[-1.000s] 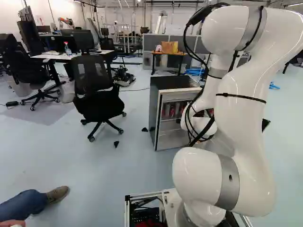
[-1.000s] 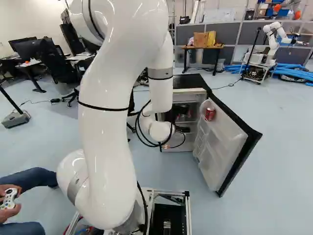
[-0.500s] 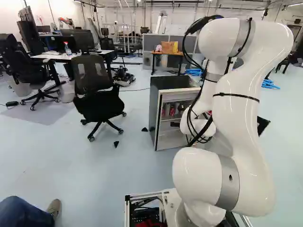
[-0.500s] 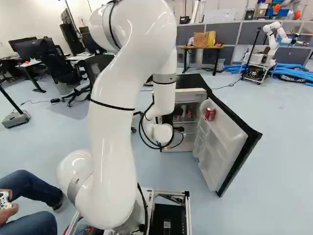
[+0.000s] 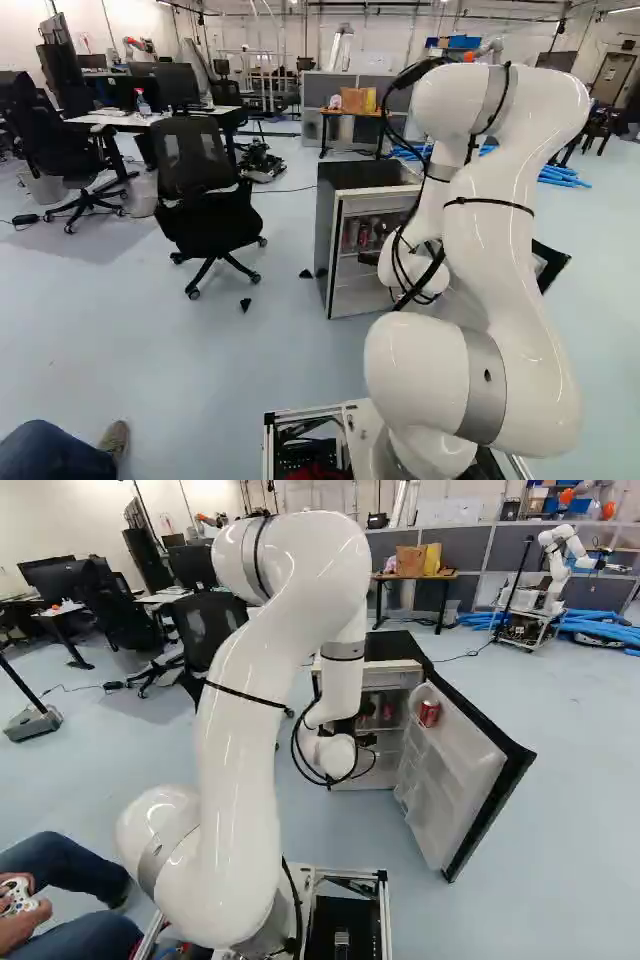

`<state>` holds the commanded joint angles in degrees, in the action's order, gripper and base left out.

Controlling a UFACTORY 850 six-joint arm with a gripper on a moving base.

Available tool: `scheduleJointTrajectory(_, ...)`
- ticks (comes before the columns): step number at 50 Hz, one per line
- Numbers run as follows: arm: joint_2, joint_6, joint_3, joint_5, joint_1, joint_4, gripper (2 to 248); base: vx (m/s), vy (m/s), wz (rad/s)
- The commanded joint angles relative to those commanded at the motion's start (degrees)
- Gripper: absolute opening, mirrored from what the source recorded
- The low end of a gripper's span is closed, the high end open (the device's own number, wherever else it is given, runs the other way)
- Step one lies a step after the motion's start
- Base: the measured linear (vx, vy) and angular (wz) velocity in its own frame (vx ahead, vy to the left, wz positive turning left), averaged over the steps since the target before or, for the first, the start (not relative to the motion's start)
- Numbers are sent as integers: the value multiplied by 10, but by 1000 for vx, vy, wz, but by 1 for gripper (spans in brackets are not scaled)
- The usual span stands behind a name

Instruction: Grab a drink from the fridge

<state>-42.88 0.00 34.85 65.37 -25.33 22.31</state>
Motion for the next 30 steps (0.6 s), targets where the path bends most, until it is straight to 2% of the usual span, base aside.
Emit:
scheduleJointTrajectory(15, -34, 0, 23, 23, 2, 0, 247, 0, 0, 0)
scheduleJointTrajectory(30, -69, 0, 49, 67, 3, -4, 247, 0, 0, 0)
